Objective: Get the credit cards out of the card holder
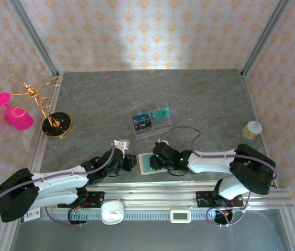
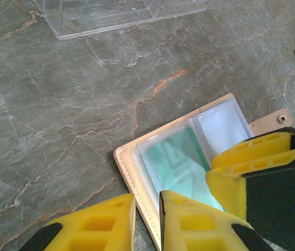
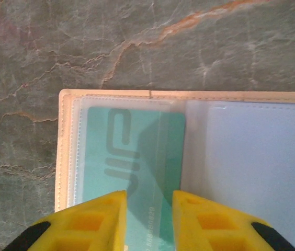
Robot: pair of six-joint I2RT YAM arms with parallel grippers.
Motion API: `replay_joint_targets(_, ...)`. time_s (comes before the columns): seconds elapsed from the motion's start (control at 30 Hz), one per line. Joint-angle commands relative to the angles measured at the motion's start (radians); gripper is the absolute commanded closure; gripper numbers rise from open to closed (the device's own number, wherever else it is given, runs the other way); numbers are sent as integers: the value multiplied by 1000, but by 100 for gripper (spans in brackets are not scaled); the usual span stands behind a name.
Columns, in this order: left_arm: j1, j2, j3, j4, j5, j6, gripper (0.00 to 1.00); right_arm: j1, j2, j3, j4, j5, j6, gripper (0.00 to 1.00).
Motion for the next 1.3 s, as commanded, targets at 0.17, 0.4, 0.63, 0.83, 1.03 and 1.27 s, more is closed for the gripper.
replay_joint_targets(0.17, -35, 182, 118, 119, 81, 47, 88, 3, -67, 22, -67, 76, -1, 73)
replay_joint_targets(0.4, -54, 341, 163, 162, 97, 61, 100, -86, -77, -45, 52, -145, -9, 75)
replay_joint_targets(0.63, -53, 355, 135, 117, 67, 68, 100, -106, -48, -61, 91, -183, -9, 76)
replay_joint_targets(0.83, -54, 348, 111, 82, 56, 62, 100, -110, -20, -68, 92, -177, 3, 76)
replay_joint_targets(1.03, -53, 321, 89, 71, 51, 56, 100, -112, 3, -75, 108, -181, 11, 76)
replay_joint_targets(1.27, -53, 374, 74, 93, 72, 50, 100, -112, 5, -80, 138, -211, 18, 79)
